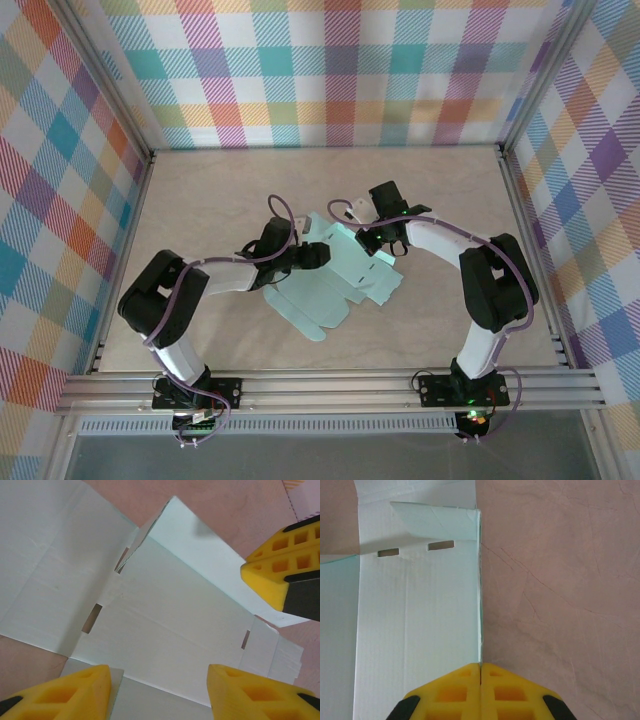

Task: Fold the paper box

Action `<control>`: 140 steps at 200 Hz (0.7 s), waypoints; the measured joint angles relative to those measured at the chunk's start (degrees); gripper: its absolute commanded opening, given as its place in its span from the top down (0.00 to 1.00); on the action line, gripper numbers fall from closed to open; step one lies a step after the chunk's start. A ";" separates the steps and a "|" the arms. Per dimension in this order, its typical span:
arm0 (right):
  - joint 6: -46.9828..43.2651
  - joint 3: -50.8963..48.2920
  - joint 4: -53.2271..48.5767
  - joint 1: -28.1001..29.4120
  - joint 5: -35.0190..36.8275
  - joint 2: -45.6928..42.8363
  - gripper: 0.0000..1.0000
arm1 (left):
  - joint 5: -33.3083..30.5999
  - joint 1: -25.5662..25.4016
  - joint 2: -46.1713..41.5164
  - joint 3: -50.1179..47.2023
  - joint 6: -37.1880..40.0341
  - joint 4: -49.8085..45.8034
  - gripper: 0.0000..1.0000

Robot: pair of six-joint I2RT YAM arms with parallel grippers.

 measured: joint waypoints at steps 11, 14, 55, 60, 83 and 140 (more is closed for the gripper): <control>0.02 0.00 0.00 0.00 -0.02 0.00 1.00 | 0.52 0.00 0.98 -0.07 -0.39 0.24 0.46; 0.02 0.00 0.00 0.00 -0.02 0.00 1.00 | 0.70 0.00 1.29 -0.09 -0.59 0.33 0.46; 0.00 0.00 -0.02 0.00 0.09 0.00 1.00 | 1.88 -0.50 5.44 -0.57 -2.56 4.57 0.46; 0.02 0.02 -0.02 -0.04 0.26 0.00 1.00 | 1.92 -0.52 5.68 -0.50 -2.71 5.16 0.46; 0.00 0.02 -0.02 -0.13 0.94 0.00 1.00 | 2.14 -0.52 6.78 -0.35 -2.82 7.43 0.46; -0.04 0.13 -0.24 0.00 1.07 0.00 1.00 | 0.24 -0.74 1.97 -2.64 -1.14 5.27 0.43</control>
